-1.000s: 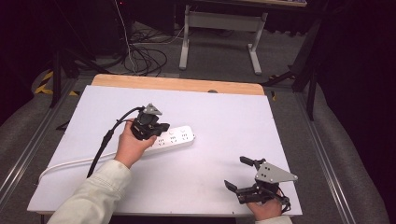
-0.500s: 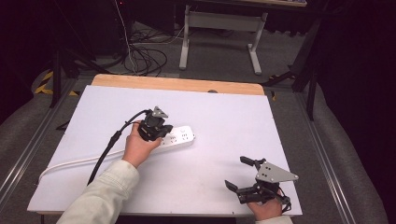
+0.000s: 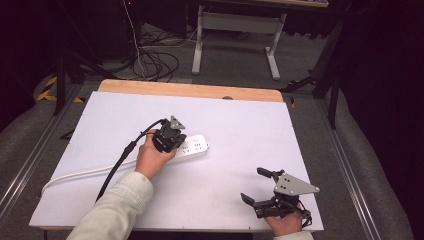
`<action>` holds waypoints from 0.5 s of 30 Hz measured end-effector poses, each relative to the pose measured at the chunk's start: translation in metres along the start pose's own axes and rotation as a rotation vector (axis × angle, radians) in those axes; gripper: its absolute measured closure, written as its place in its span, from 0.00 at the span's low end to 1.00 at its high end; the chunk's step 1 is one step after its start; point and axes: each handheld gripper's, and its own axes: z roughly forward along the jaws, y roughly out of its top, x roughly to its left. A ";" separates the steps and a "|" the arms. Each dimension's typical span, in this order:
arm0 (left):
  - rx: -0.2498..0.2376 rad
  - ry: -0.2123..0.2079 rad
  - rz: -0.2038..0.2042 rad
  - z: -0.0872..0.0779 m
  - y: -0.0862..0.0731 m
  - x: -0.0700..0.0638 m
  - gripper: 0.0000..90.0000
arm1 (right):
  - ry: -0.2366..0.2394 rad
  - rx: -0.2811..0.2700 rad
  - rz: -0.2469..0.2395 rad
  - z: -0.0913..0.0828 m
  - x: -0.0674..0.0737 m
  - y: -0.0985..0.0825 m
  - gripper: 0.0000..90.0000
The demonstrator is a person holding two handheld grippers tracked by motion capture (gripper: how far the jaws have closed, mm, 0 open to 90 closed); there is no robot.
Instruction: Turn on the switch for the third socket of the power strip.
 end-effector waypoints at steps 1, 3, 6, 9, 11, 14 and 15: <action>0.006 0.002 0.012 0.001 0.000 -0.001 1.00 | 0.000 0.000 0.000 0.000 0.000 0.000 0.07; 0.011 -0.007 0.010 0.002 0.000 -0.003 1.00 | 0.001 0.001 -0.002 0.000 0.000 0.000 0.07; 0.016 -0.007 -0.002 0.004 0.000 -0.002 1.00 | 0.001 0.000 0.001 0.000 0.000 0.000 0.07; 0.016 -0.010 -0.009 0.004 0.000 0.000 1.00 | 0.002 0.000 0.001 0.000 0.000 0.000 0.07; 0.015 -0.009 -0.009 0.004 0.000 0.000 1.00 | 0.002 0.000 0.000 0.000 0.000 0.000 0.07; 0.010 -0.018 -0.020 0.005 0.000 0.001 1.00 | 0.000 0.003 0.000 0.000 0.000 0.000 0.07; 0.010 -0.018 -0.022 0.005 0.000 0.001 1.00 | 0.000 0.003 0.000 0.000 0.000 0.000 0.07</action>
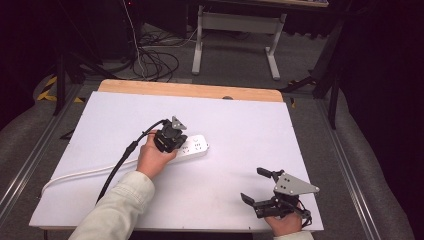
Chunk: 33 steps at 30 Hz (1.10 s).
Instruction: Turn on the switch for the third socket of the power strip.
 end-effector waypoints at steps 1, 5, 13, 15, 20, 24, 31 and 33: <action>0.000 0.000 -0.005 0.000 0.000 0.000 1.00 | 0.000 0.000 0.000 0.000 0.000 0.000 0.07; 0.000 0.007 -0.002 0.001 0.000 -0.002 1.00 | 0.001 0.001 0.003 0.000 0.000 0.000 0.07; 0.011 0.018 0.008 0.002 0.000 -0.003 1.00 | 0.004 0.004 0.002 0.001 0.000 0.000 0.07; 0.012 0.022 0.008 0.002 0.000 -0.004 1.00 | 0.004 0.004 0.003 0.001 0.000 0.000 0.07; 0.011 0.027 0.004 0.002 0.000 -0.005 1.00 | 0.004 0.003 0.005 0.001 0.000 0.000 0.07; 0.013 0.030 0.005 0.003 0.000 -0.005 1.00 | 0.009 0.003 0.007 0.001 0.000 -0.001 0.07; 0.019 0.038 0.001 0.003 0.000 -0.007 1.00 | 0.008 0.003 0.009 0.001 0.000 -0.001 0.07; 0.018 0.034 -0.008 0.003 0.000 -0.006 1.00 | 0.008 0.004 0.007 0.001 0.000 -0.001 0.07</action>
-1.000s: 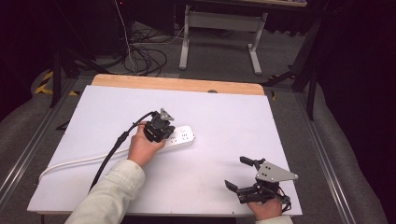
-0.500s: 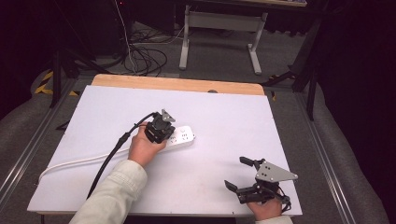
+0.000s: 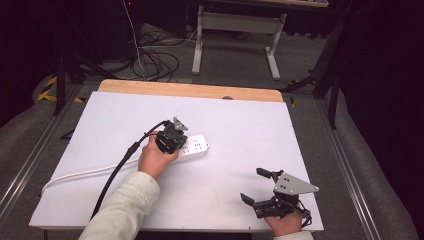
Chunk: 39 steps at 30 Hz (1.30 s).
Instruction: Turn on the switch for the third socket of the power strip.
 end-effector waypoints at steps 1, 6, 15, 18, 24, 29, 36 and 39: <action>0.003 -0.001 0.001 0.000 0.000 0.000 1.00 | 0.000 0.000 0.000 0.000 0.000 0.000 0.07; 0.004 -0.001 0.005 0.000 0.000 0.000 1.00 | 0.001 -0.002 0.002 0.000 0.000 0.000 0.07; 0.029 0.018 0.027 0.001 0.004 -0.003 1.00 | 0.005 -0.002 0.000 0.000 0.000 0.000 0.07; 0.033 0.023 0.033 0.001 0.004 -0.004 1.00 | 0.004 -0.003 0.005 0.000 0.000 0.000 0.07; 0.039 0.024 0.020 0.001 0.005 -0.004 1.00 | 0.005 -0.002 0.002 0.000 0.000 0.000 0.07; 0.041 0.030 0.027 -0.001 0.006 -0.006 1.00 | 0.004 -0.006 0.006 0.000 -0.001 -0.001 0.07; -0.017 -0.028 0.005 -0.023 0.009 -0.001 1.00 | 0.004 -0.007 0.012 -0.001 -0.002 -0.001 0.07; -0.025 -0.041 0.006 -0.029 0.009 0.000 1.00 | 0.005 -0.010 0.008 -0.001 -0.001 -0.001 0.07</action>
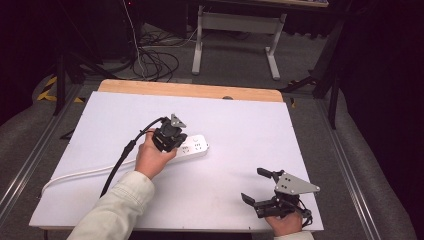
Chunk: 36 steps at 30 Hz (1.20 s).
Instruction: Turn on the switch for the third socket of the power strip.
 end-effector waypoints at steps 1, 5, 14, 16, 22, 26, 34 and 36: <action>-0.005 -0.009 -0.003 -0.003 0.000 0.000 1.00 | -0.001 0.003 -0.002 0.000 0.000 0.000 0.07; -0.037 -0.042 -0.023 -0.015 0.004 0.002 1.00 | -0.002 0.004 -0.002 0.000 0.000 0.000 0.07; -0.066 -0.007 -0.007 -0.035 0.008 0.002 1.00 | 0.001 0.003 -0.003 0.001 0.000 0.000 0.07; -0.072 0.004 0.020 -0.040 0.008 -0.003 1.00 | 0.000 0.006 -0.003 0.001 0.000 0.000 0.07; -0.092 -0.005 0.026 -0.048 0.008 -0.006 1.00 | 0.000 0.007 -0.004 0.001 0.001 0.000 0.07; -0.109 -0.035 0.007 -0.051 0.009 -0.008 0.77 | -0.003 0.007 -0.004 0.001 0.001 0.000 0.07; -0.136 -0.098 -0.003 -0.064 0.010 -0.016 0.45 | -0.005 0.007 -0.006 0.000 0.001 0.000 0.07; -0.154 -0.105 0.017 -0.069 0.009 -0.018 0.42 | -0.003 0.006 -0.004 0.000 0.001 0.000 0.07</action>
